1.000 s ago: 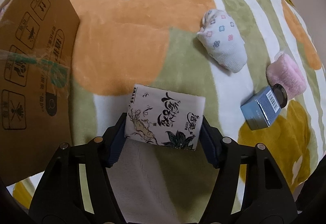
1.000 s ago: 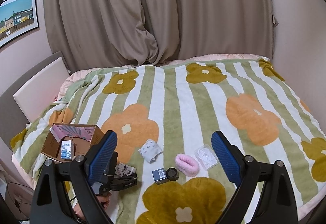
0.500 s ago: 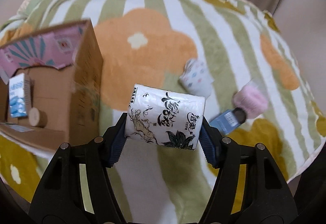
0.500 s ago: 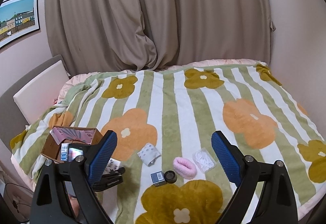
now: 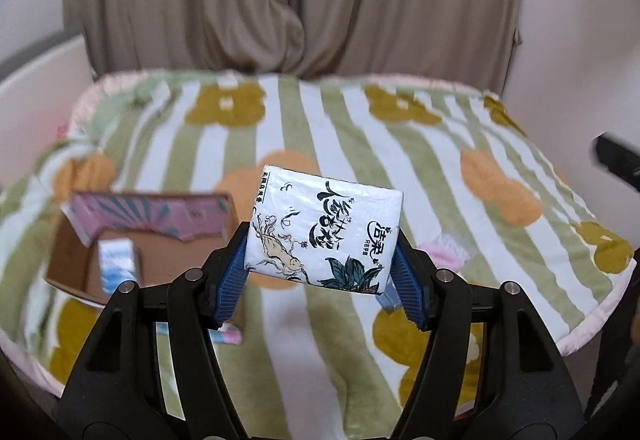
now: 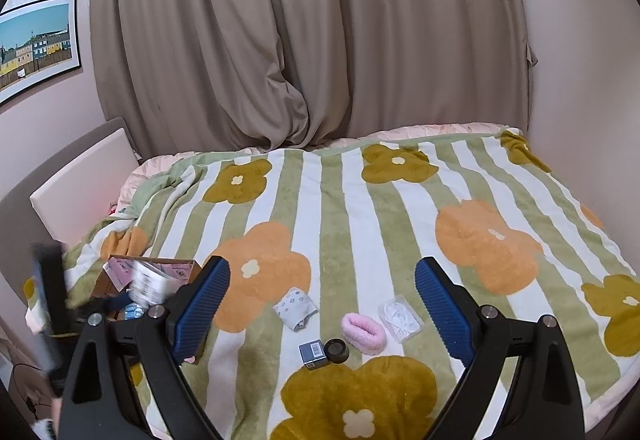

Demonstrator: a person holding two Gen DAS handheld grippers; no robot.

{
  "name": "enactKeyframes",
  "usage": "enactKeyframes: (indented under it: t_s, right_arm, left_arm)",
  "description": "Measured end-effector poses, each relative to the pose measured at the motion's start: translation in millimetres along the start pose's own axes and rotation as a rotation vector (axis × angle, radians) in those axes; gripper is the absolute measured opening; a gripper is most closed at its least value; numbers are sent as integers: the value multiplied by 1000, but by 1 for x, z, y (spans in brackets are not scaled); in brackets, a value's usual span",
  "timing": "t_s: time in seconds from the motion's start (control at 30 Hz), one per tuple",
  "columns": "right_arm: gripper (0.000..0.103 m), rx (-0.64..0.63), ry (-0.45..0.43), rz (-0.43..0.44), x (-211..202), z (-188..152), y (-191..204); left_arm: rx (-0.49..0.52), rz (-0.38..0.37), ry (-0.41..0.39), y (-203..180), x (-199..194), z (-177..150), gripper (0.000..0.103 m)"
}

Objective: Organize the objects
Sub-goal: 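Lower the left tool onto the white printed snack packet and grasp it, then lift the snack packet with the left tool while the right tool approaches the black jar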

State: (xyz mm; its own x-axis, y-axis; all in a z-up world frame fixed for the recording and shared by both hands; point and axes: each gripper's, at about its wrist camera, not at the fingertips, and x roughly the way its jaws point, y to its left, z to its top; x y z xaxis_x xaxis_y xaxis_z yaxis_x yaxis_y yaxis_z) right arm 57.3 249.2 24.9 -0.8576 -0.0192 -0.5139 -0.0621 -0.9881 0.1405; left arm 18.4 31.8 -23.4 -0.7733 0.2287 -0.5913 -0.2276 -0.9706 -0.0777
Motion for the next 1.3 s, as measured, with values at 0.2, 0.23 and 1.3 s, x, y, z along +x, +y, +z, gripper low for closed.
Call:
enactKeyframes:
  t_s: [0.2, 0.23, 1.3]
  right_arm:
    - [92, -11, -16, -2, -8, 1, 3]
    - [92, -13, -18, -2, -9, 1, 3]
    - [65, -542, 403, 172, 172, -123, -4]
  left_arm:
    - [21, 11, -117, 1, -72, 9, 62]
    - [22, 14, -133, 2, -81, 9, 62]
    - [21, 74, -120, 15, -80, 9, 62]
